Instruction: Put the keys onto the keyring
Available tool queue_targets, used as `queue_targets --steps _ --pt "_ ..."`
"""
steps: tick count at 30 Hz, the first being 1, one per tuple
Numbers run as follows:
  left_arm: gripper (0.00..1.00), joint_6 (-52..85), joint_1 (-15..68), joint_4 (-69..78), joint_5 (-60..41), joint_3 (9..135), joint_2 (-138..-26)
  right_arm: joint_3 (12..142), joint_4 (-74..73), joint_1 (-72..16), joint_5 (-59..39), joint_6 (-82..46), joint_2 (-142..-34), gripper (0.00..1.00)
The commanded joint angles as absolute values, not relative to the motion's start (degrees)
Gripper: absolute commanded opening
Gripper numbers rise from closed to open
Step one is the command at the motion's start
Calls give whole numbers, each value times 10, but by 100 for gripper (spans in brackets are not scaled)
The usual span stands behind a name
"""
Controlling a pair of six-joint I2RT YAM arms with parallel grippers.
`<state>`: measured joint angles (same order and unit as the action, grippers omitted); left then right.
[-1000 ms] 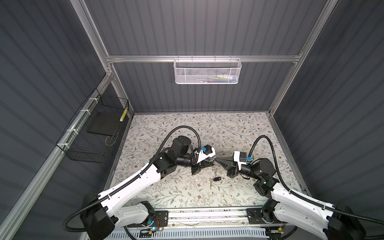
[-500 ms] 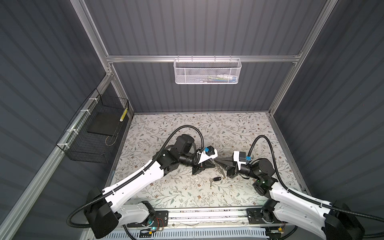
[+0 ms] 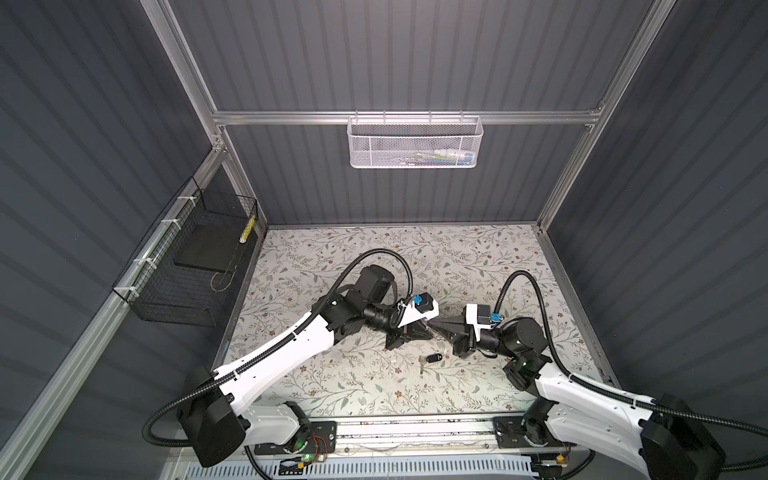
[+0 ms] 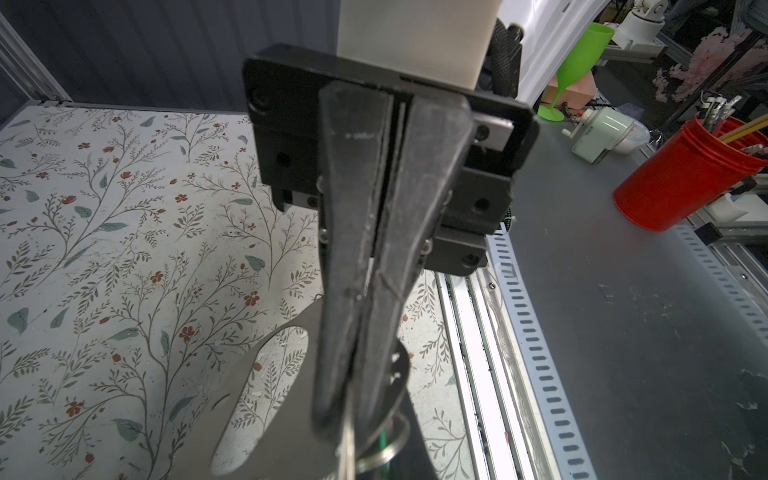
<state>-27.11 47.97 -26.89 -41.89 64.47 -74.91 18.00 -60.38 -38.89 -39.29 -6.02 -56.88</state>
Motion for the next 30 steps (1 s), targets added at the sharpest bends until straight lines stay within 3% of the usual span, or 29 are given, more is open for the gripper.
queue_targets --steps 1,4,6,12,19,30 --pt "0 -289 489 -293 -455 662 -758 182 -650 -385 -387 -67 -573 0" --pt "0 -282 489 -288 -431 666 -755 178 -655 -382 -388 -68 -575 0" --pt "17 -276 489 -289 -393 663 -740 173 -658 -378 -387 -70 -571 0" --pt "33 -262 489 -271 -296 618 -648 163 -647 -368 -389 -71 -554 0" --pt "36 -272 489 -282 -260 625 -603 163 -659 -368 -403 -79 -558 0" --pt "33 -292 489 -276 -314 678 -674 169 -671 -367 -433 -92 -570 0"
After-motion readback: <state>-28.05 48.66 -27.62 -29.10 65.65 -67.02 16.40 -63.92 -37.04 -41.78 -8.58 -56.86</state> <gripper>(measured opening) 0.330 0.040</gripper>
